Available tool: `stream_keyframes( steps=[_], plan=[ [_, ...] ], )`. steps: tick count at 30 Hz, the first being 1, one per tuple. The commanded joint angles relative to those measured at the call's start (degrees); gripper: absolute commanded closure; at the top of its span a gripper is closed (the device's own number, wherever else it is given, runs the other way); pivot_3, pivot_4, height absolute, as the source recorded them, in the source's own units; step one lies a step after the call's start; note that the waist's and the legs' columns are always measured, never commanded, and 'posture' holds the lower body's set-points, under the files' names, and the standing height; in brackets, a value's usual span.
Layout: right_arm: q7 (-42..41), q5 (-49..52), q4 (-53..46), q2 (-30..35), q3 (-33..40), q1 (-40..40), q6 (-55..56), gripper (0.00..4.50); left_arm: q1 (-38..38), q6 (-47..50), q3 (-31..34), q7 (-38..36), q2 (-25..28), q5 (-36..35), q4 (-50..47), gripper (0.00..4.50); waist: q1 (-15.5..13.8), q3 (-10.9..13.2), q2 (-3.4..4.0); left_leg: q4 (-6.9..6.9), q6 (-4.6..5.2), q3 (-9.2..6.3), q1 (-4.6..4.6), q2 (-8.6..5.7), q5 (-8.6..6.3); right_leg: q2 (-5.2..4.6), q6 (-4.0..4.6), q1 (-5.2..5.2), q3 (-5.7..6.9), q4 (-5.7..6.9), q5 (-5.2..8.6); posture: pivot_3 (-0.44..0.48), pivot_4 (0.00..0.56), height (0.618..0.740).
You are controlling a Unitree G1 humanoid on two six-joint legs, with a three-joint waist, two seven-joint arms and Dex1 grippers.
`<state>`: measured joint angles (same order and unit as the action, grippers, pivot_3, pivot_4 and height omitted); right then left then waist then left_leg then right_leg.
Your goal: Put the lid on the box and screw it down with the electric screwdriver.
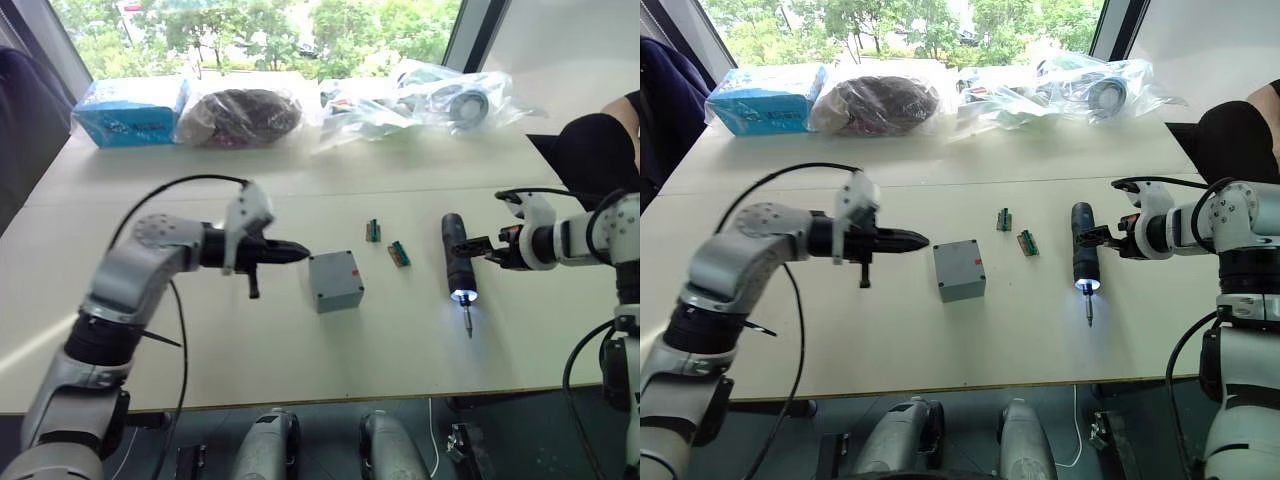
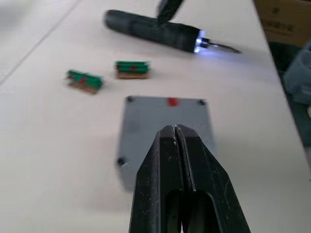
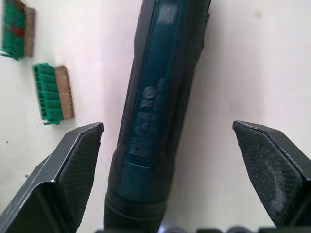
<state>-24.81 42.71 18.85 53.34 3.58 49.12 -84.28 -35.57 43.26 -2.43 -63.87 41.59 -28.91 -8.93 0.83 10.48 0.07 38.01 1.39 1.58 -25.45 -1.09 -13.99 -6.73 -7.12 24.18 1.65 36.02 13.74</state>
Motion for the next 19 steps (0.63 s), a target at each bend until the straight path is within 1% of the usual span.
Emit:
stream_keyframes(
  steps=[1,2,3,5,8,10,11,13,14,16,19],
  plan=[
    [-9.1,3.0,-11.9,4.0,5.3,-3.7,5.4,0.07,5.2,3.7,4.1,-1.1,4.4,-3.7,-5.3,4.50,0.0,0.0,0.00,-0.01,0.01,0.01,0.01,0.00,-0.01,0.00,-0.02,0.00,-0.02,-0.02,0.02,0.000,0.150,0.740],
    [-11.6,4.1,-16.6,4.6,7.5,-7.1,7.7,0.07,7.8,5.1,5.1,-1.0,5.8,-4.8,-7.1,4.50,-0.1,0.0,0.00,-0.02,0.02,0.01,0.01,0.00,-0.02,0.00,-0.04,-0.02,-0.02,-0.02,0.04,0.000,0.150,0.740],
    [-14.1,6.3,-23.8,3.3,12.4,-12.6,10.7,0.07,11.7,7.3,6.6,-0.8,7.6,-6.0,-9.7,4.50,-0.2,0.0,-0.09,-0.02,0.02,0.00,0.02,0.00,-0.02,0.00,-0.04,-0.04,-0.01,-0.04,0.04,0.000,0.150,0.740],
    [-20.6,12.5,-37.6,2.2,19.8,-25.5,12.2,0.07,19.5,11.3,9.8,-0.4,10.6,-8.9,-14.9,4.50,-0.3,0.0,-0.19,-0.08,0.05,-0.09,0.06,0.03,-0.04,0.01,-0.05,-0.16,0.04,-0.14,0.05,0.000,0.150,0.740],
    [-25.6,16.9,-48.2,1.4,23.7,-38.1,13.8,0.07,26.4,12.5,11.9,0.3,12.5,-10.9,-19.3,4.50,-0.8,0.0,-0.17,-0.04,0.08,-0.14,0.09,0.02,-0.07,-0.06,-0.09,-0.29,0.08,-0.16,0.07,0.000,0.150,0.740],
    [-27.2,18.4,-52.7,1.2,24.5,-44.2,14.8,0.07,30.0,12.4,12.7,0.3,13.3,-11.6,-21.4,4.50,-1.1,0.0,-0.17,0.12,0.07,-0.11,0.15,0.01,-0.07,-0.10,-0.05,-0.35,0.05,-0.14,0.05,0.000,0.150,0.740],
    [-28.5,18.3,-55.3,1.5,24.1,-47.9,15.6,0.07,31.9,12.3,13.0,0.4,13.4,-11.9,-22.1,4.50,-1.3,0.0,-0.16,0.15,0.05,-0.11,0.30,0.01,-0.08,-0.11,0.17,-0.55,0.05,-0.24,0.16,0.000,0.150,0.740],
    [-30.7,16.8,-60.1,1.9,21.8,-55.3,17.9,0.07,34.9,13.1,13.3,1.6,12.4,-13.4,-22.9,4.50,-1.7,0.0,-0.13,0.11,0.01,-0.12,0.67,0.09,-0.11,-0.11,0.26,-0.97,0.10,-0.58,0.11,0.000,0.150,0.740],
    [-31.5,16.1,-61.6,2.2,21.0,-57.8,19.1,0.07,35.9,13.0,13.3,2.0,12.2,-13.7,-23.1,4.50,-1.7,-0.1,-0.13,0.07,-0.14,-0.16,0.80,0.19,-0.20,-0.13,0.26,-0.98,0.14,-0.84,0.12,0.000,0.150,0.740],
    [-32.1,12.9,-62.7,2.7,18.7,-60.7,22.3,0.07,38.0,9.5,11.2,2.1,12.7,-10.6,-22.6,4.50,-1.5,-0.1,-0.14,0.01,-0.21,-0.17,0.86,0.25,-0.24,-0.20,0.28,-1.02,0.12,-0.92,0.12,0.000,0.150,0.740],
    [-32.6,8.5,-62.3,3.9,15.1,-62.6,26.4,0.07,39.1,5.9,9.3,2.5,11.6,-8.5,-20.8,4.50,-1.5,-0.1,-0.13,-0.10,-0.23,-0.02,0.87,0.25,-0.25,-0.43,0.38,-0.86,0.14,-0.94,0.05,0.000,0.150,0.740]
  ],
)
